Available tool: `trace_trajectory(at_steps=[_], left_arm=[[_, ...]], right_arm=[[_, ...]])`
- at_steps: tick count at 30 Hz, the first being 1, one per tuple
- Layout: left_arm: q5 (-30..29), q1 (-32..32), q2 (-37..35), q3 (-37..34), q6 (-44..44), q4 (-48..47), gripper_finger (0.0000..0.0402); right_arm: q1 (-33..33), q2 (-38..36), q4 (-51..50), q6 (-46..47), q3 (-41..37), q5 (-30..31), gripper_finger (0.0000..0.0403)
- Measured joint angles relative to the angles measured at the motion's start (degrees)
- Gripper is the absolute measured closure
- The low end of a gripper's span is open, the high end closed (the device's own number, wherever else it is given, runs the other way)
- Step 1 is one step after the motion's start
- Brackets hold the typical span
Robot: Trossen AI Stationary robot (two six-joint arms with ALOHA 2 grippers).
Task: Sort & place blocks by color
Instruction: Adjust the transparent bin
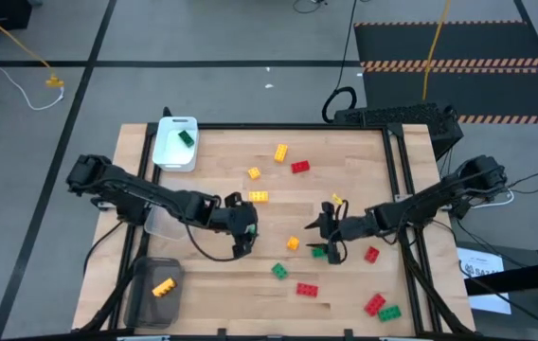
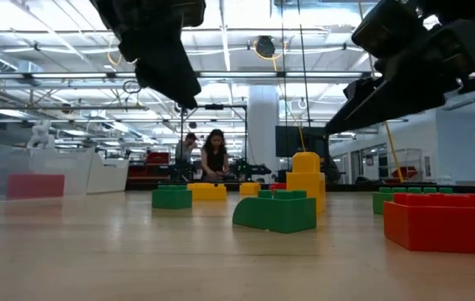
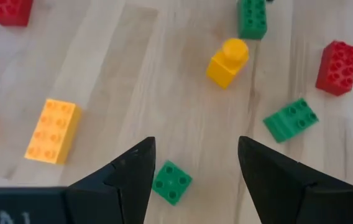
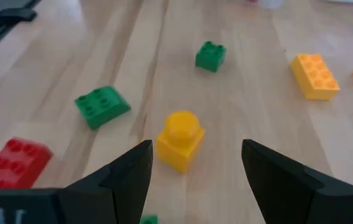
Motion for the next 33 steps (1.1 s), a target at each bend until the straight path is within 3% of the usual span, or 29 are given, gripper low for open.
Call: trace_trajectory(at_steps=[9, 16, 22, 33], left_arm=[[-0.2, 2.45, 0.0, 0.0, 0.07, 3.37, 0.0172], [-0.24, 2.06, 0.0, -0.02, -9.96, -10.43, 0.0172], [-4.99, 2.74, -0.02, -3.05, -16.46, -20.81, 0.0172], [-5.17, 7.01, -0.04, -11.97, -23.18, -25.03, 0.0172]], right_arm=[[0.54, 7.56, 5.15, 1.42, 0.0, 0.08, 0.0163], [0.53, 8.13, 5.75, 0.92, 0.0, 0.21, 0.0163], [0.51, 8.13, 5.7, 0.35, 0.0, 0.23, 0.0163], [0.51, 8.13, 5.65, -0.01, 0.0, 0.23, 0.0163]])
